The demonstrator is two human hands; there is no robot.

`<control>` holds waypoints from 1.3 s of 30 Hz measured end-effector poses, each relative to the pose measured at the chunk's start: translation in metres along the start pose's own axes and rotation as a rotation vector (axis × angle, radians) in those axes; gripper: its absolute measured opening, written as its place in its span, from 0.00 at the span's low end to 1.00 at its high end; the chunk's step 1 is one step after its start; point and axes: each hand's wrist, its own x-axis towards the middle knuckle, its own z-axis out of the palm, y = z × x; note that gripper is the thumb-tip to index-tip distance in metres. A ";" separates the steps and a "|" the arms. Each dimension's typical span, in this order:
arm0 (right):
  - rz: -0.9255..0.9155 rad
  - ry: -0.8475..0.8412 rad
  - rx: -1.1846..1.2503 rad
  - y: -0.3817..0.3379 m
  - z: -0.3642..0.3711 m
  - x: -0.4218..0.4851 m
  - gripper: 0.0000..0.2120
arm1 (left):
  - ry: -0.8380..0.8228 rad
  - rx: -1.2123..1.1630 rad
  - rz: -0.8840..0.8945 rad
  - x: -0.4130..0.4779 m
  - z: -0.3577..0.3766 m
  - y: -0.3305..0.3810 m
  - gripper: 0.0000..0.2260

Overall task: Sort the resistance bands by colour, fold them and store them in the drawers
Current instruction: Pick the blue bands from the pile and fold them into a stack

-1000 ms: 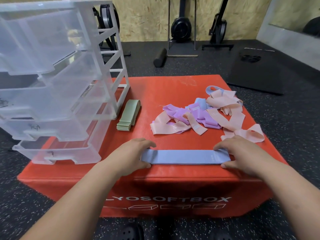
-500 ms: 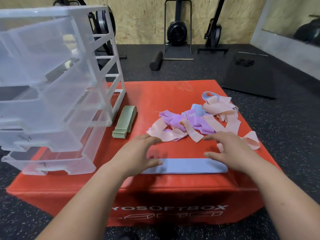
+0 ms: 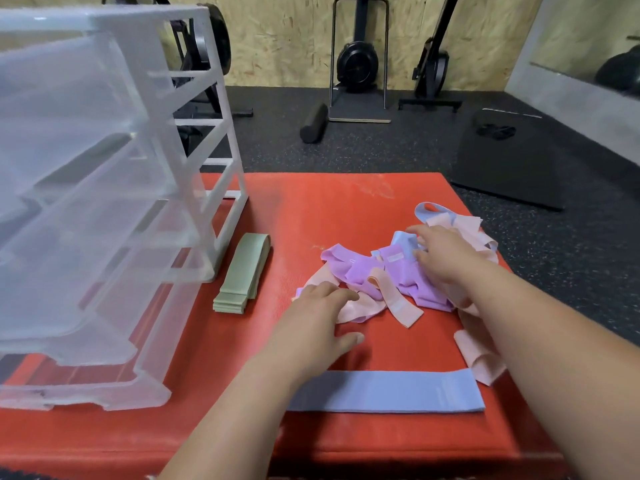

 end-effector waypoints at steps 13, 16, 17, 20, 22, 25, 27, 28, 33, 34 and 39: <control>-0.105 0.362 -0.111 -0.012 -0.030 0.010 0.04 | 0.022 -0.044 -0.019 0.009 0.001 0.001 0.22; -0.157 0.451 0.006 -0.018 -0.063 -0.006 0.04 | 0.043 -0.071 -0.011 0.006 -0.004 0.004 0.20; -0.175 0.458 0.040 -0.021 -0.073 -0.013 0.04 | 0.049 -0.076 -0.007 0.004 -0.007 0.005 0.20; -0.224 0.471 0.135 -0.030 -0.095 -0.043 0.04 | 0.093 -0.094 0.002 -0.003 -0.015 0.007 0.19; -0.246 0.461 0.210 -0.036 -0.100 -0.069 0.05 | 0.139 -0.122 -0.018 -0.008 -0.021 0.008 0.18; -0.253 0.465 0.375 -0.041 -0.092 -0.108 0.06 | 0.209 -0.207 -0.048 -0.016 -0.026 0.013 0.17; -0.253 0.445 0.519 -0.042 -0.076 -0.131 0.08 | 0.230 -0.312 -0.079 -0.021 -0.026 0.018 0.19; -0.240 0.424 0.594 -0.042 -0.064 -0.140 0.09 | 0.223 -0.373 -0.099 -0.023 -0.025 0.021 0.21; -0.205 0.259 0.863 -0.050 0.001 -0.169 0.12 | 0.123 -0.491 -0.120 -0.026 -0.012 0.028 0.28; -0.208 0.233 0.909 -0.052 0.009 -0.172 0.12 | 0.099 -0.498 -0.121 -0.025 -0.009 0.028 0.27; -0.228 0.151 1.069 -0.061 0.018 -0.165 0.17 | 0.081 -0.489 -0.135 -0.017 0.000 0.021 0.21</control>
